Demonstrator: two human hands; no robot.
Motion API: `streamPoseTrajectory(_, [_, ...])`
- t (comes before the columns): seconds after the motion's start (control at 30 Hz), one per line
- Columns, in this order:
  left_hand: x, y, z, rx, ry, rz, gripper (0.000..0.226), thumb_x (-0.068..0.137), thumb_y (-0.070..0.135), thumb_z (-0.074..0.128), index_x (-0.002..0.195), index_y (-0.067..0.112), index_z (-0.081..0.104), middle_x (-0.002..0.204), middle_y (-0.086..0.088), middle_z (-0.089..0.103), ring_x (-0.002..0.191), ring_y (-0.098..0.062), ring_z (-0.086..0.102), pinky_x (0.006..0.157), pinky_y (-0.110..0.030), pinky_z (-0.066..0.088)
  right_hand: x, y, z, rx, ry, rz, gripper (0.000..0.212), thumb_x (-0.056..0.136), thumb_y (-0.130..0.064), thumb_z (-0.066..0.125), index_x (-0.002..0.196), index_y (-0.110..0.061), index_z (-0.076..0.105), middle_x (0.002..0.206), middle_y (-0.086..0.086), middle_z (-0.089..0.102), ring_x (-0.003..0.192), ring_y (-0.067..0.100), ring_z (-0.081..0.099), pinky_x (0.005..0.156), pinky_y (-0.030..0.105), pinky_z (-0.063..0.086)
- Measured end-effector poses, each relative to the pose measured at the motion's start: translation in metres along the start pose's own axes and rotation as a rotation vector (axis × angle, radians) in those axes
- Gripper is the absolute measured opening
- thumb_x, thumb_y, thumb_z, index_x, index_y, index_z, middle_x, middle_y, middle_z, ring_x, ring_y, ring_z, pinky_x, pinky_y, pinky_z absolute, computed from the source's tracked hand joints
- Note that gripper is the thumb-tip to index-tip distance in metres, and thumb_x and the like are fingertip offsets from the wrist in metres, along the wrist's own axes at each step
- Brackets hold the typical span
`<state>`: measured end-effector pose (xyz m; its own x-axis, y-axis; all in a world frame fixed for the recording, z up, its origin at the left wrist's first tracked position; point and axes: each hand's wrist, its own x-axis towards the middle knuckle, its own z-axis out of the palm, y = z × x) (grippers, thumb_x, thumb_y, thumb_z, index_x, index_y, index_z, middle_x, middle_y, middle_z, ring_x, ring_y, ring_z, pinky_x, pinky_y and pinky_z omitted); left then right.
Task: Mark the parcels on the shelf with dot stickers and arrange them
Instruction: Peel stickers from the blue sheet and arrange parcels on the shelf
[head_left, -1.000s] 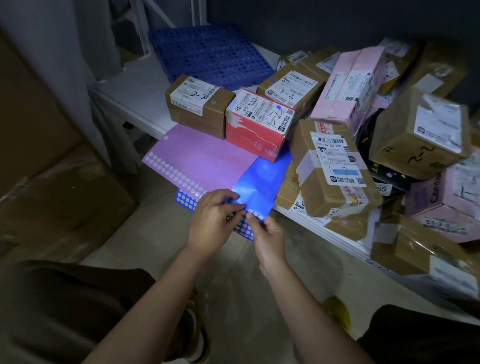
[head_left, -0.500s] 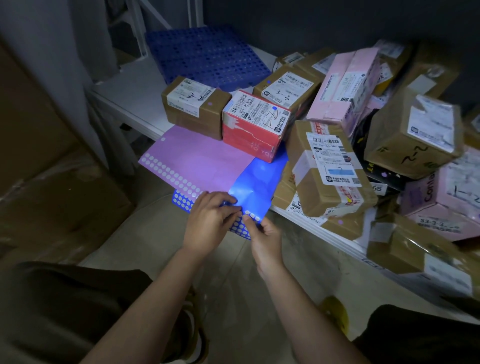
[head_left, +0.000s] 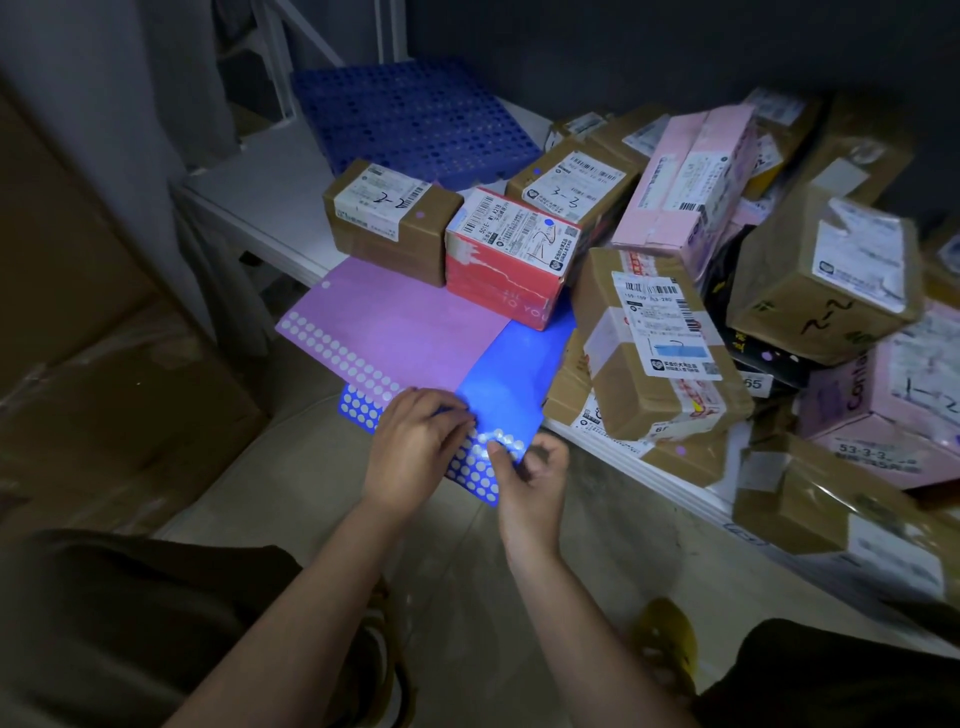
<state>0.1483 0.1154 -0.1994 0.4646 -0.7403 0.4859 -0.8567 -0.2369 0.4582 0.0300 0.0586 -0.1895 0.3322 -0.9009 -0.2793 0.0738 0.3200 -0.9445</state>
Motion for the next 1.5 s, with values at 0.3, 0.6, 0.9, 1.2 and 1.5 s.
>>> streamPoseTrajectory(0.3, [-0.003, 0.004, -0.005, -0.048, -0.041, -0.034, 0.024, 0.087, 0.027, 0.057, 0.089, 0.013, 0.076, 0.095, 0.000, 0.068, 0.088, -0.023, 0.062, 0.079, -0.034, 0.045, 0.002, 0.002, -0.001, 0.066, 0.039, -0.023, 0.046, 0.082, 0.017, 0.060, 0.100, -0.020, 0.040, 0.095, 0.012, 0.069, 0.072, 0.014, 0.066, 0.069, 0.025, 0.053])
streamPoseTrajectory(0.6, [-0.003, 0.006, 0.001, -0.064, -0.025, -0.054, 0.024, 0.085, 0.030, 0.060, 0.089, 0.012, 0.076, 0.094, -0.001, 0.068, 0.086, -0.025, 0.062, 0.077, -0.036, 0.047, 0.006, 0.003, 0.002, -0.094, 0.003, -0.119, 0.034, 0.084, 0.010, 0.063, 0.092, -0.022, 0.059, 0.088, 0.002, 0.065, 0.074, 0.011, 0.060, 0.075, 0.031, 0.050])
streamPoseTrajectory(0.9, [-0.003, 0.009, 0.005, -0.045, -0.009, -0.060, 0.024, 0.085, 0.031, 0.060, 0.091, 0.013, 0.075, 0.090, 0.000, 0.067, 0.081, -0.022, 0.058, 0.084, -0.036, 0.044, 0.012, 0.003, 0.005, -0.113, 0.005, -0.072, 0.039, 0.084, 0.011, 0.061, 0.092, -0.027, 0.067, 0.093, 0.006, 0.069, 0.076, 0.016, 0.062, 0.080, 0.037, 0.054])
streamPoseTrajectory(1.2, [0.000, 0.015, 0.005, 0.035, 0.041, -0.037, 0.023, 0.083, 0.030, 0.058, 0.084, 0.013, 0.075, 0.082, 0.001, 0.067, 0.081, -0.018, 0.050, 0.088, -0.036, 0.040, 0.014, 0.003, 0.006, -0.147, 0.019, -0.069, 0.043, 0.084, 0.010, 0.060, 0.085, -0.031, 0.071, 0.095, 0.000, 0.071, 0.083, 0.015, 0.064, 0.080, 0.032, 0.053])
streamPoseTrajectory(1.5, [-0.001, 0.016, 0.007, 0.092, 0.011, 0.008, 0.021, 0.082, 0.029, 0.061, 0.086, 0.013, 0.074, 0.084, 0.001, 0.066, 0.086, -0.016, 0.051, 0.095, -0.040, 0.039, 0.013, -0.002, 0.005, -0.117, 0.000, -0.066, 0.037, 0.086, 0.011, 0.058, 0.091, -0.024, 0.069, 0.090, 0.001, 0.069, 0.073, 0.009, 0.060, 0.073, 0.022, 0.051])
